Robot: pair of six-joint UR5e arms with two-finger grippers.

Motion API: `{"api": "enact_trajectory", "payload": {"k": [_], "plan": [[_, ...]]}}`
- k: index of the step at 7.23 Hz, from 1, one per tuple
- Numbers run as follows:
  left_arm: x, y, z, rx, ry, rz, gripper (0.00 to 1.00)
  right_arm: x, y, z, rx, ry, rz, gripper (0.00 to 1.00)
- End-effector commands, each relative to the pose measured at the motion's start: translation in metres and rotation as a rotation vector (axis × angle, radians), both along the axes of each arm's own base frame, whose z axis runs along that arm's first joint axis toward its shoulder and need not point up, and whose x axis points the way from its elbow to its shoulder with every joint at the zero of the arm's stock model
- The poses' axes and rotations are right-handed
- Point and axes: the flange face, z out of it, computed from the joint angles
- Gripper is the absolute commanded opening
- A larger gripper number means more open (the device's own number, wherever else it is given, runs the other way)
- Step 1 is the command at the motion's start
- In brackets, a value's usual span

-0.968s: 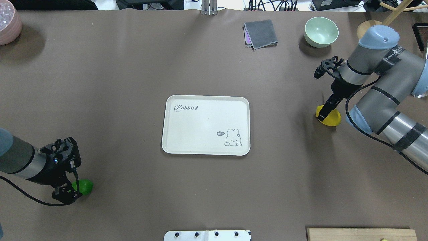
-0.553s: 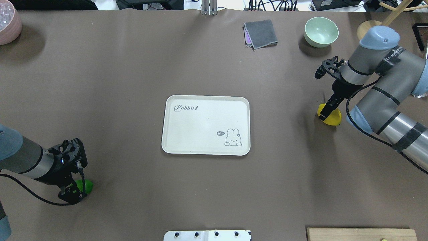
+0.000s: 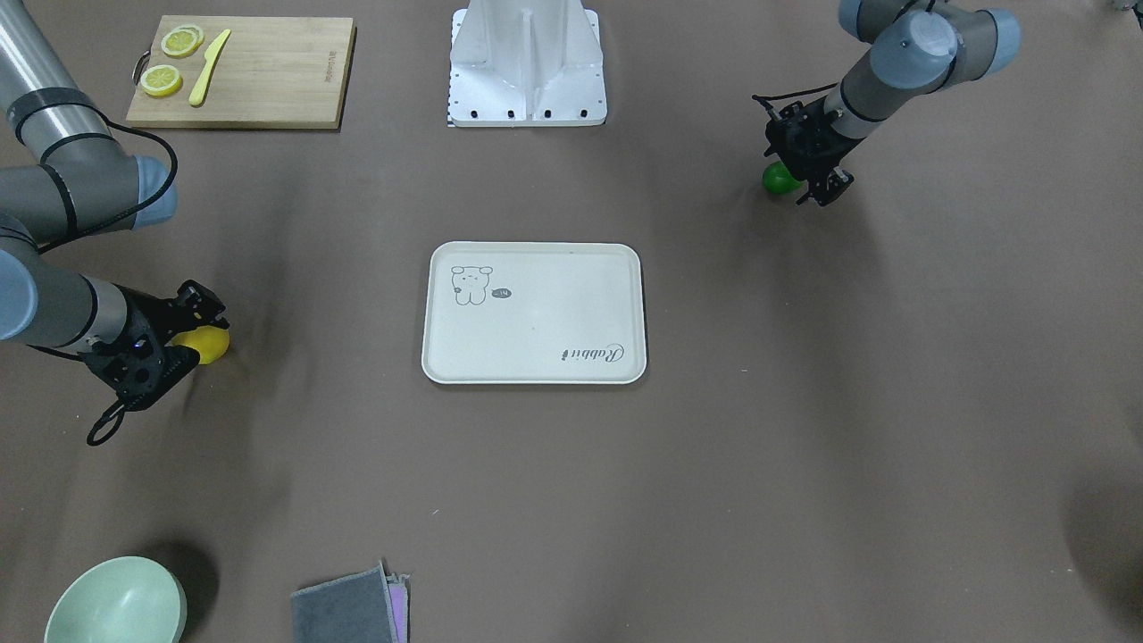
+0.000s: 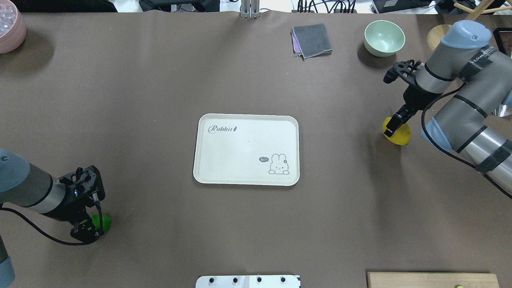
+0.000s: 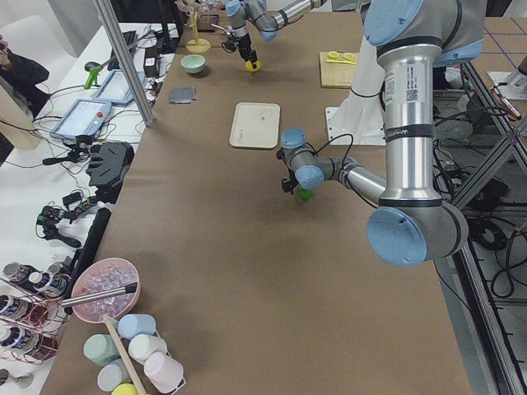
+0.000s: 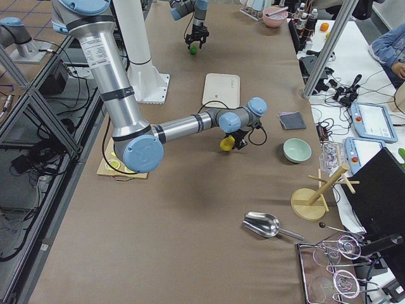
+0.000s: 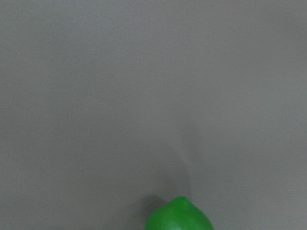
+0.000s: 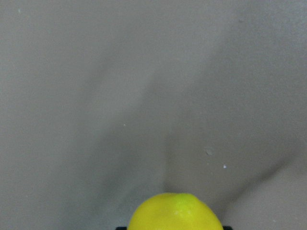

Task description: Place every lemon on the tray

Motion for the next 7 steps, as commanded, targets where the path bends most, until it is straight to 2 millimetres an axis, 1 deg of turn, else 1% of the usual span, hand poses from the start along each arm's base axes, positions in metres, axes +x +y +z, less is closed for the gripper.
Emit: {"api": "enact_trajectory", "payload": {"k": [1, 2, 3, 4, 5, 6, 7], "plan": [[0.001, 0.002, 0.006, -0.005, -0.009, 0.008, 0.50, -0.002, -0.012, -0.033, -0.284, -0.017, 0.157, 0.10], [0.000, 0.002, 0.007, -0.006, -0.012, 0.009, 0.33, -0.001, -0.019, -0.047, -0.377, -0.018, 0.208, 0.10], [-0.003, 0.002, 0.003, -0.003, -0.005, 0.007, 0.05, -0.008, -0.026, -0.055, -0.416, -0.043, 0.192, 0.10], [-0.009, 0.004, -0.010, -0.011, 0.025, 0.018, 0.00, -0.016, -0.038, -0.079, -0.399, -0.067, 0.183, 0.10], [-0.023, 0.000, -0.018, -0.046, 0.054, 0.030, 0.00, -0.028, -0.047, -0.105, -0.359, -0.098, 0.167, 0.10], [-0.042, -0.017, -0.023, -0.058, 0.070, -0.014, 0.00, -0.043, -0.052, -0.118, -0.320, -0.128, 0.148, 0.09], [-0.042, -0.022, -0.030, -0.112, 0.076, -0.021, 0.00, -0.056, -0.052, -0.130, -0.304, -0.141, 0.129, 0.09]]}}
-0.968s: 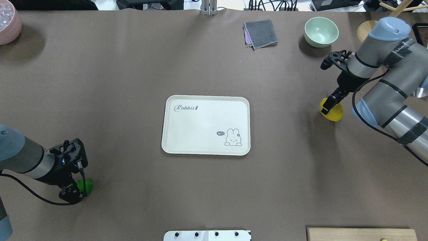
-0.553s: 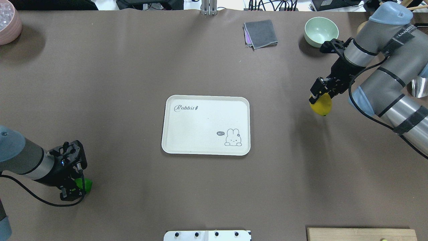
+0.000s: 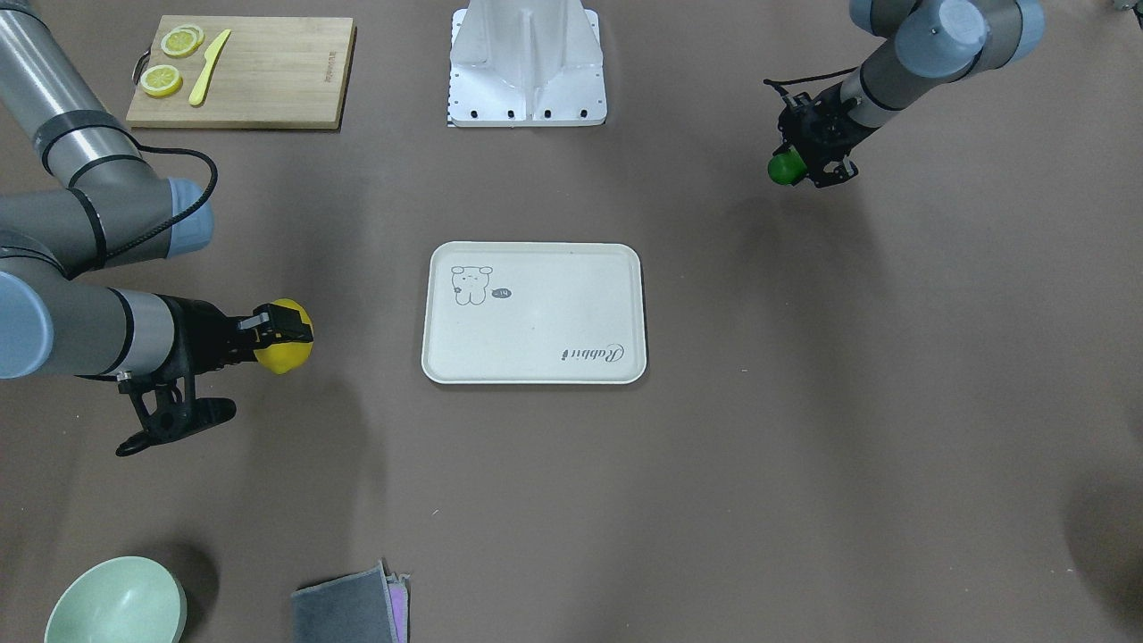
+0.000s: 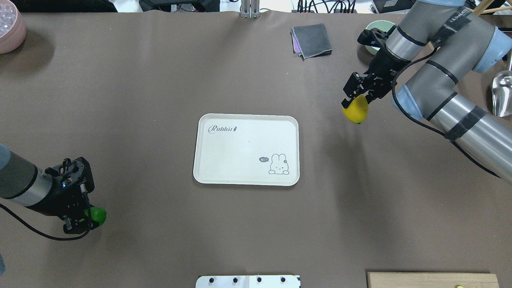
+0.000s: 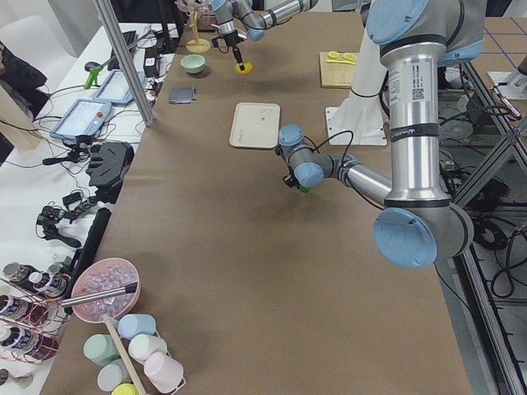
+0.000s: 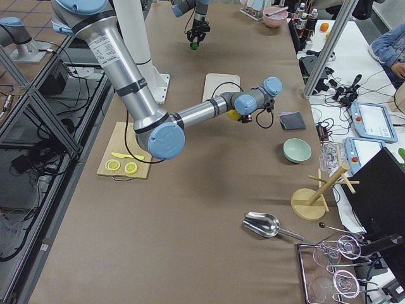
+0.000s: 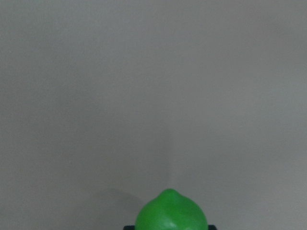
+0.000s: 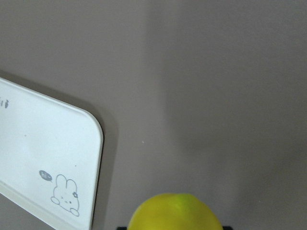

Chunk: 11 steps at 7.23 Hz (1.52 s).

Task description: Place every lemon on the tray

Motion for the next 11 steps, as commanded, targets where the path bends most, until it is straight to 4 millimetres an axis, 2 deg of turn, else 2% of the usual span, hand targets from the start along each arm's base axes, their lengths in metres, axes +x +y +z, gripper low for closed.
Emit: {"api": "enact_trajectory", "payload": {"k": [1, 2, 3, 4, 5, 6, 7, 8, 9, 10, 11], "plan": [[-0.003, -0.026, -0.030, -0.174, 0.021, -0.106, 0.00, -0.037, 0.002, -0.031, 0.065, -0.047, -0.043, 0.09], [0.020, -0.043, -0.063, -0.319, 0.005, -0.186, 0.00, -0.051, 0.008, -0.038, 0.087, -0.062, -0.064, 0.09], [0.054, -0.070, -0.101, -0.401, -0.032, -0.226, 0.00, -0.074, 0.017, -0.049, 0.101, -0.073, -0.095, 0.09], [0.081, -0.092, -0.144, -0.445, -0.090, -0.248, 0.00, -0.101, 0.027, -0.056, 0.100, -0.077, -0.132, 0.09], [0.106, -0.112, -0.172, -0.474, -0.124, -0.264, 0.00, -0.123, 0.031, -0.064, 0.101, -0.081, -0.158, 0.09], [0.118, -0.121, -0.179, -0.521, -0.139, -0.295, 0.00, -0.133, 0.030, -0.072, 0.101, -0.081, -0.166, 0.09], [0.125, -0.126, -0.175, -0.550, -0.154, -0.310, 0.00, -0.138, 0.025, -0.076, 0.068, -0.069, -0.155, 0.09], [0.146, -0.142, -0.180, -0.564, -0.166, -0.320, 0.00, -0.146, 0.030, -0.079, -0.037, -0.050, -0.148, 0.09], [0.167, -0.160, -0.186, -0.569, -0.167, -0.325, 0.00, -0.153, 0.031, -0.079, -0.054, -0.043, -0.151, 0.10], [0.182, -0.171, -0.193, -0.607, -0.162, -0.353, 0.00, -0.166, 0.037, -0.083, -0.054, -0.041, -0.167, 0.11], [0.190, -0.177, -0.187, -0.605, -0.143, -0.354, 0.00, -0.172, 0.039, -0.082, -0.056, -0.036, -0.172, 0.12]]}}
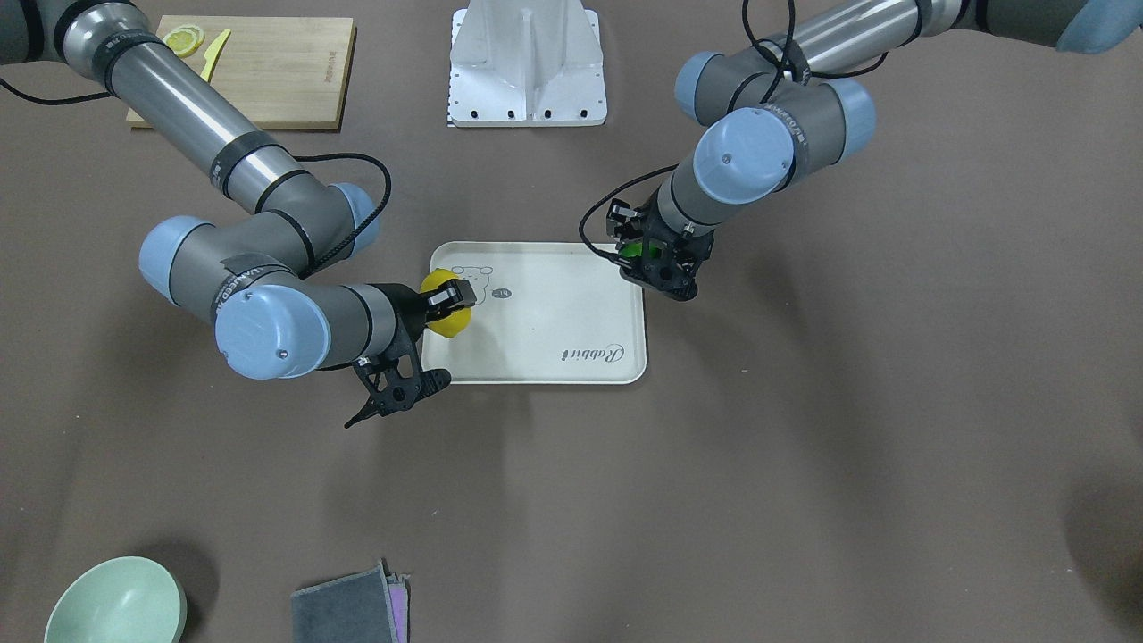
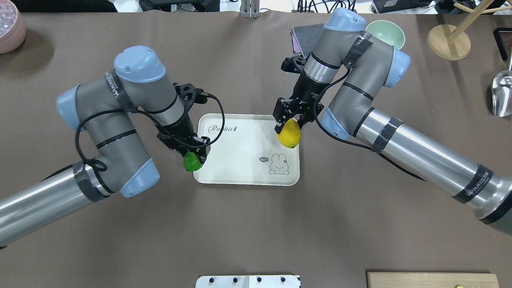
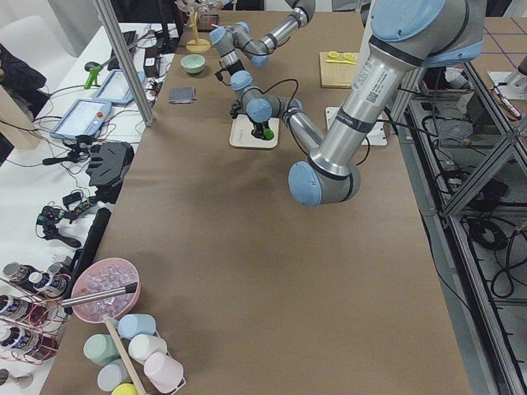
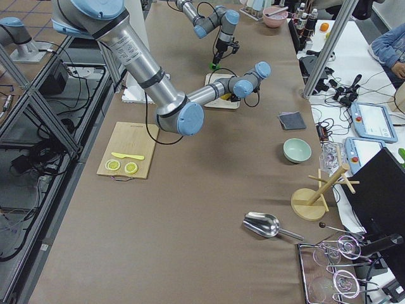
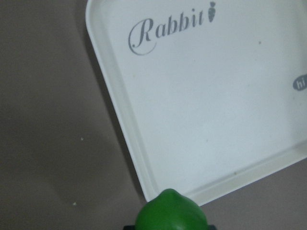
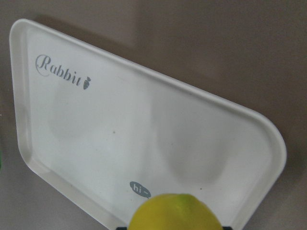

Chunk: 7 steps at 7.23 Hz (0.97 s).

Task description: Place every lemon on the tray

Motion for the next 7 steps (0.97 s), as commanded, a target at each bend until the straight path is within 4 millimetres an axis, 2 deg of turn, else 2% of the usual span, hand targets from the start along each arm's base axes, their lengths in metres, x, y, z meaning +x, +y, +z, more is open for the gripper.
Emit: {"api": "enact_trajectory", "payload": {"k": [1, 3, 4, 5, 6, 7], "plan": [[0.019, -0.015, 0.001, -0.017, 0.015, -0.026, 0.00, -0.014, 0.007, 0.000, -0.004, 0.011, -0.014, 0.14], [0.038, -0.034, -0.008, -0.022, 0.030, -0.084, 0.00, -0.020, 0.008, 0.005, -0.003, 0.017, -0.020, 0.27], [0.037, -0.037, -0.013, -0.040, 0.038, -0.111, 0.00, -0.021, 0.004, 0.005, 0.037, 0.007, -0.001, 0.56], [0.038, -0.041, -0.013, -0.028, 0.051, -0.120, 0.08, -0.021, 0.002, 0.006, 0.059, 0.009, 0.013, 0.90], [0.038, -0.044, -0.009, -0.025, 0.051, -0.127, 0.92, -0.021, 0.002, 0.004, 0.083, -0.008, 0.016, 1.00], [0.033, -0.049, -0.009, -0.024, 0.049, -0.141, 0.98, -0.018, 0.000, 0.003, 0.090, -0.016, 0.022, 1.00]]}}
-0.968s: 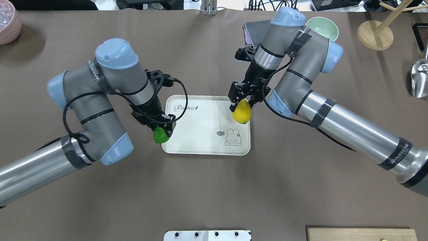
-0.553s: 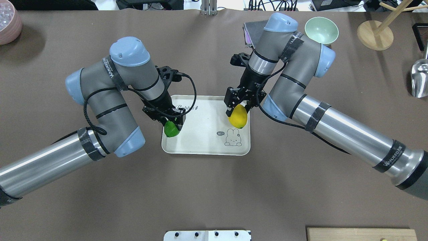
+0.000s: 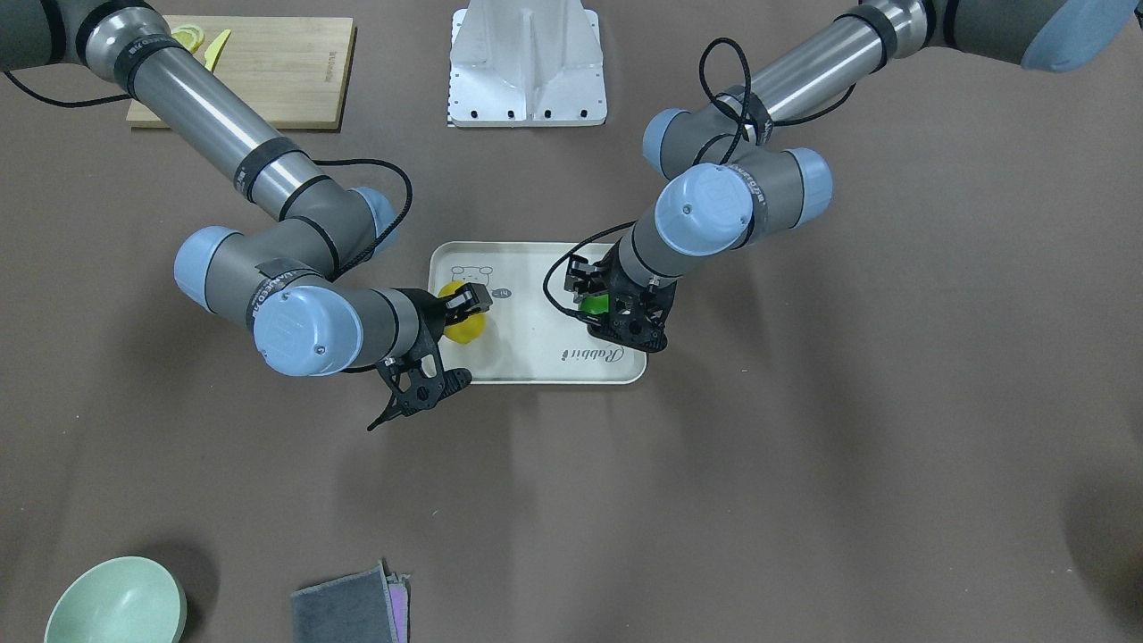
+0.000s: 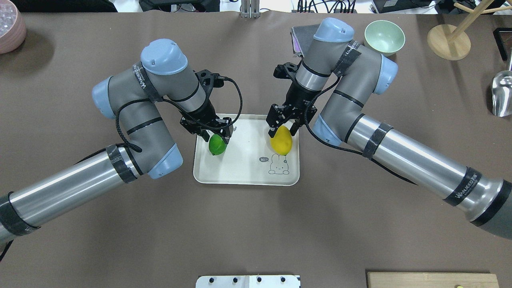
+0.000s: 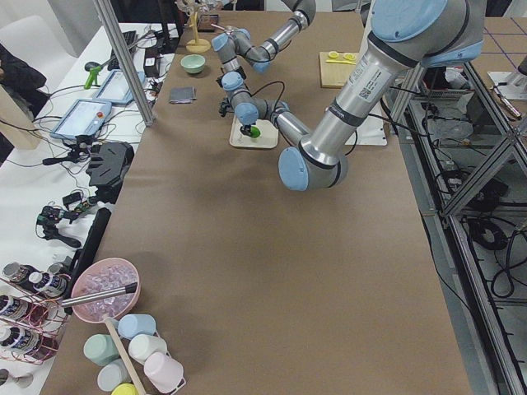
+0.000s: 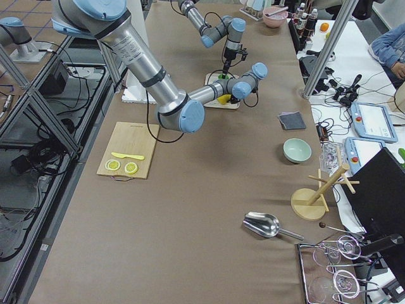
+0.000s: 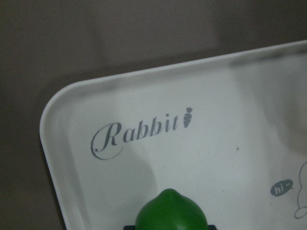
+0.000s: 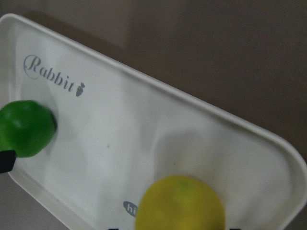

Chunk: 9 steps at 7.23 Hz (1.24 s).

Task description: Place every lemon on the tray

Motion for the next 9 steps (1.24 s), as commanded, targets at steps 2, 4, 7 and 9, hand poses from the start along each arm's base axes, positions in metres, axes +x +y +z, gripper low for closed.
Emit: {"api": "enact_trajectory", "payload": {"k": [2, 4, 7, 9], "plan": [[-0.049, -0.032, -0.001, -0.067, -0.010, -0.112, 0.98, 0.013, -0.011, -0.002, 0.015, -0.015, 0.022, 1.00], [-0.146, -0.018, 0.030, -0.098, -0.107, -0.175, 0.98, 0.045, -0.035, 0.005, 0.008, -0.011, 0.070, 1.00], [-0.263, -0.045, 0.061, 0.016, -0.479, -0.290, 0.98, 0.144, -0.067, 0.052, -0.031, 0.008, 0.193, 1.00], [-0.343, -0.047, 0.157, -0.068, -0.559, -0.321, 0.98, 0.190, -0.046, 0.091, -0.045, -0.007, 0.203, 1.00]]}}
